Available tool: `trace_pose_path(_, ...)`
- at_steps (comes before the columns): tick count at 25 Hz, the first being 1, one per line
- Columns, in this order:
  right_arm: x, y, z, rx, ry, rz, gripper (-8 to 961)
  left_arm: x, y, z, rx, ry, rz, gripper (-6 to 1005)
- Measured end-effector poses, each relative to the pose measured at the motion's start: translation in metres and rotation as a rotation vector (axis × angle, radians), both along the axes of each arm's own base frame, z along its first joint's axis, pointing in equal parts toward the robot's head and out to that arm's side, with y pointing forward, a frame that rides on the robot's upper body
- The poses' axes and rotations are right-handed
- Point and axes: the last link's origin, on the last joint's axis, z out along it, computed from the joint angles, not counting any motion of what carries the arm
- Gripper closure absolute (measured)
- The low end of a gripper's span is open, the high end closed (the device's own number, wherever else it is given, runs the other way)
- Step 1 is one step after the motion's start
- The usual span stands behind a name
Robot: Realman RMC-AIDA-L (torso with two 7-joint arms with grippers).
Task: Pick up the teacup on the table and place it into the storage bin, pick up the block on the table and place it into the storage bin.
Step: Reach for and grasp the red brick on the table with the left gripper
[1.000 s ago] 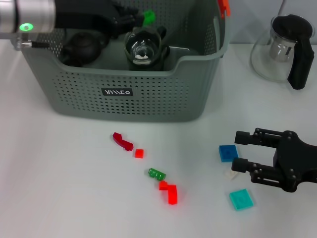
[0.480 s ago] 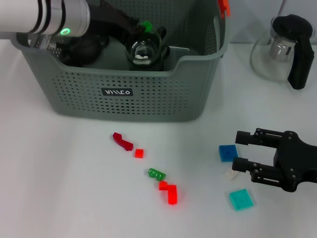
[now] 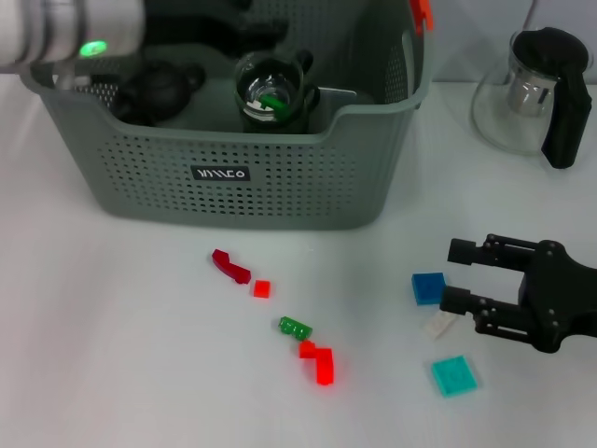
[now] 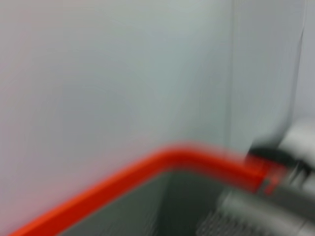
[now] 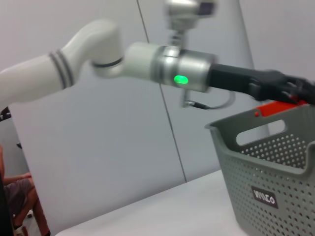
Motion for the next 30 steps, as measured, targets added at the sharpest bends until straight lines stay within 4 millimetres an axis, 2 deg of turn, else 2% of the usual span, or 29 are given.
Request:
trace_pose_path(1, 0.000, 0.000, 0.000, 0.003, 0.001, -0.001, 288, -0.003, -0.019, 0.014, -0.011, -0.121, -0.053, 453)
trace_pose_path(2, 0.000, 0.001, 0.001, 0.004, 0.002, -0.002, 288, -0.003, -0.019, 0.014, -0.011, -0.121, -0.053, 447)
trace_pose_path(3, 0.000, 0.001, 0.001, 0.006, 0.003, -0.003, 288, -0.007, -0.029, 0.021, -0.024, -0.189, -0.083, 442)
trace_pose_path(7, 0.000, 0.002, 0.001, 0.010, 0.004, -0.010, 287, -0.038, -0.076, 0.048, -0.080, -0.424, -0.206, 419)
trace_pose_path(9, -0.001, 0.003, 0.000, 0.012, 0.003, -0.013, 287, -0.058, -0.095, 0.049, -0.098, -0.462, -0.247, 408)
trace_pose_path(14, -0.002, 0.005, 0.000, 0.013, 0.001, -0.010, 288, -0.106, -0.136, 0.022, -0.135, -0.391, -0.225, 401)
trace_pose_path(20, 0.000, 0.005, 0.000, 0.018, -0.008, -0.022, 288, -0.136, -0.166, -0.016, -0.200, -0.324, -0.142, 410)
trace_pose_path(25, 0.003, 0.004, 0.001, 0.020, -0.011, -0.029, 287, -0.138, -0.169, -0.037, -0.319, -0.248, -0.142, 419)
trace_pose_path(30, 0.007, 0.003, 0.001, 0.023, -0.019, -0.047, 287, -0.137, -0.157, -0.058, -0.385, -0.171, -0.124, 428)
